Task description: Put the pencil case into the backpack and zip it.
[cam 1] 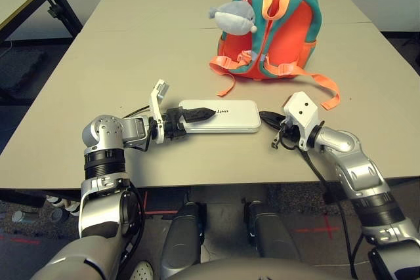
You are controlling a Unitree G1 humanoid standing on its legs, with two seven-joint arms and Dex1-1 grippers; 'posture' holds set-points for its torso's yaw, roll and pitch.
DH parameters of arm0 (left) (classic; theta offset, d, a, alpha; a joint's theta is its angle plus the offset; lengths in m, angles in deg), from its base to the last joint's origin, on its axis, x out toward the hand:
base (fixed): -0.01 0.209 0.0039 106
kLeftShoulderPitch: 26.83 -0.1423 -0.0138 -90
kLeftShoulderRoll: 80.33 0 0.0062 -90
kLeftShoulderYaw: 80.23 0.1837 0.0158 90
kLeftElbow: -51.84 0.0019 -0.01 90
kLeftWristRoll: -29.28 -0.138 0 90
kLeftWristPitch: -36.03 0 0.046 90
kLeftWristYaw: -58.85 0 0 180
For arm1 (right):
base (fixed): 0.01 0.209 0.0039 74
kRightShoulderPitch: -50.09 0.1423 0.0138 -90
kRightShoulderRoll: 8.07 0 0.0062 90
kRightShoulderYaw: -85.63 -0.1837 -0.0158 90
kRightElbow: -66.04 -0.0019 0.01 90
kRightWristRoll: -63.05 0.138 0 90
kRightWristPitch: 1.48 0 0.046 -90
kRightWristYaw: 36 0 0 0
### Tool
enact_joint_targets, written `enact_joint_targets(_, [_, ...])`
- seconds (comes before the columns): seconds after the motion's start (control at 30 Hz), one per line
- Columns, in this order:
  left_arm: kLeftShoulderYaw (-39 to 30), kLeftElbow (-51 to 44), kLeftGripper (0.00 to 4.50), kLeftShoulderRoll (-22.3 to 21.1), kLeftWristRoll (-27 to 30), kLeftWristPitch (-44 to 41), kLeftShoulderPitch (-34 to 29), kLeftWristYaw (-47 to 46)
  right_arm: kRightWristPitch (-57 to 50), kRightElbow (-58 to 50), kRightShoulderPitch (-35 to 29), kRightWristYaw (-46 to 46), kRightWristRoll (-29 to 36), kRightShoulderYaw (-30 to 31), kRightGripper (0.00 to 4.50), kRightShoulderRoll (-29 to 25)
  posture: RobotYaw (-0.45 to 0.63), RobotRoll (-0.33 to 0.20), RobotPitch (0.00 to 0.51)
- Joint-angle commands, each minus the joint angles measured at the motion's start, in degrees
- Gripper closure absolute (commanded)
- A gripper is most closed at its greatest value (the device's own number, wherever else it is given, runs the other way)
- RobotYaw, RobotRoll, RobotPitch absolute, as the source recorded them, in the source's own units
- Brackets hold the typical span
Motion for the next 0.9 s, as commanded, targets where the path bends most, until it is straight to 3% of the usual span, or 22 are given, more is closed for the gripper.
enact_joint_targets(0.03, [-0.34, 1.88, 0.36, 0.11, -2.26, 3.6, -0.61, -1.64, 1.22, 0.42, 0.63, 0.62, -0.03, 0.41, 4.5, -0.31, -0.12, 0.0, 0.141])
enact_joint_targets(0.17, [-0.94, 2.81, 1.32, -0.23, -2.48, 5.9, -0.21, -1.82, 1.76, 0.98, 0.74, 0.58, -0.26, 0.48, 4.5, -0.28, -0.12, 0.0, 0.141])
enact_joint_targets(0.4, [-2.29, 3.17, 1.33, -0.35, -2.94, 12.37, 0.34, -2.56, 3.07, 2.59, 0.99, 0.35, -0.74, 0.58, 4.5, -0.31, -0.11, 0.0, 0.138])
enact_joint_targets(0.53, [-3.16, 2.1, 1.33, -0.79, -3.25, 16.57, 0.84, -3.41, 3.49, 3.76, 1.6, -0.27, -1.25, 0.1, 3.28, -0.24, -0.1, 0.0, 0.137])
enact_joint_targets(0.63, [-4.77, 1.55, 1.33, -1.5, -3.57, 19.89, 1.64, -4.82, 2.97, 4.39, 2.03, -1.27, -1.02, -0.87, 2.1, -0.13, -0.1, 0.0, 0.141])
enact_joint_targets(0.8, [-2.68, 1.1, 1.33, -4.8, -9.54, 31.18, 2.22, -6.47, 0.37, 5.01, 3.05, -4.32, 0.77, -3.57, 0.21, 1.16, -0.09, 0.0, 0.147])
enact_joint_targets(0.83, [-2.79, 1.89, 1.33, -5.02, -9.95, 32.77, 2.5, -6.44, 0.14, 5.05, 3.16, -4.6, 0.9, -3.81, 0.0, 1.33, -0.09, 0.0, 0.148])
enact_joint_targets(0.9, [-2.63, 2.97, 1.33, -5.3, -11.2, 35.74, 3.1, -6.92, -0.29, 5.15, 3.49, -5.02, 1.08, -4.1, 0.0, 1.63, -0.09, 0.0, 0.149])
